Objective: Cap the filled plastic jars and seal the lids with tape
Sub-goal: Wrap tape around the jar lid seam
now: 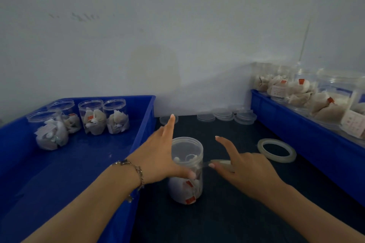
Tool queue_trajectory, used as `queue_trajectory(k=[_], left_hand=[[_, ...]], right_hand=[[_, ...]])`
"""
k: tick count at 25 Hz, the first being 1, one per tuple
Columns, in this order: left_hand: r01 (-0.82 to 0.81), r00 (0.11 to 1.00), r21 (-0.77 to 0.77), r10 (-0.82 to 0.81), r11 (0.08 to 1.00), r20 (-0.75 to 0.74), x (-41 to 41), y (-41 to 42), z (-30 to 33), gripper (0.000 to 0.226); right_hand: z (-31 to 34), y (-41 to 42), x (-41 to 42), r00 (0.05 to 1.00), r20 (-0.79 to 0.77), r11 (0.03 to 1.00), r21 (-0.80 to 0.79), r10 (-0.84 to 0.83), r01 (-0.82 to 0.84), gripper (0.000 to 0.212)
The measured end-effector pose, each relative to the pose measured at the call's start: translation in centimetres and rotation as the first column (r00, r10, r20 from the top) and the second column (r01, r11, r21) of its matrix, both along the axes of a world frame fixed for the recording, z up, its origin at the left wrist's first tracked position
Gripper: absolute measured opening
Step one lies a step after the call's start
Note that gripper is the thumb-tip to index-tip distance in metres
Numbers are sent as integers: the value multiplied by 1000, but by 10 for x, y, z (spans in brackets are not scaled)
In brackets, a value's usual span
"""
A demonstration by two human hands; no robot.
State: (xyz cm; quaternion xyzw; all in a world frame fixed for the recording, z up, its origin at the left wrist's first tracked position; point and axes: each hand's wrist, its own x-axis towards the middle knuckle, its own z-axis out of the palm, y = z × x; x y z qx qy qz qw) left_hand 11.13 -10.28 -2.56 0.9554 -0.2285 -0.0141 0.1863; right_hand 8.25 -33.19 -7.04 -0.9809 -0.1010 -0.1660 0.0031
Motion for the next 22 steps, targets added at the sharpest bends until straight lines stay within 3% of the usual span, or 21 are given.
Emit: queue_trajectory(k=[2, 5, 13, 16, 19, 22], left_hand=[[-45, 998, -103, 40, 994, -49, -2, -15, -7, 144], [-88, 992, -117, 77, 989, -96, 1, -22, -11, 142], [-119, 990, -286, 92, 951, -107, 4, -21, -14, 142], [-116, 984, -405, 50, 907, -172, 4, -16, -4, 138], [-115, 959, -496, -34, 860, -282, 0, -9, 9, 132], [-141, 928, -650, -130, 746, -350, -5, -5, 20, 99]], right_hand=[[-1, 2, 2, 1000, -1, 1000, 15, -16, 16, 81], [2, 4, 4, 1000, -2, 999, 18, -30, 30, 77], [9, 0, 8, 999, -10, 998, -45, -49, 49, 94], [17, -5, -1, 998, -35, 993, 108, -50, 54, 98], [33, -6, -17, 998, -62, 922, 386, 5, 19, 88], [51, -6, -29, 998, -22, 828, 559, 62, -39, 72]])
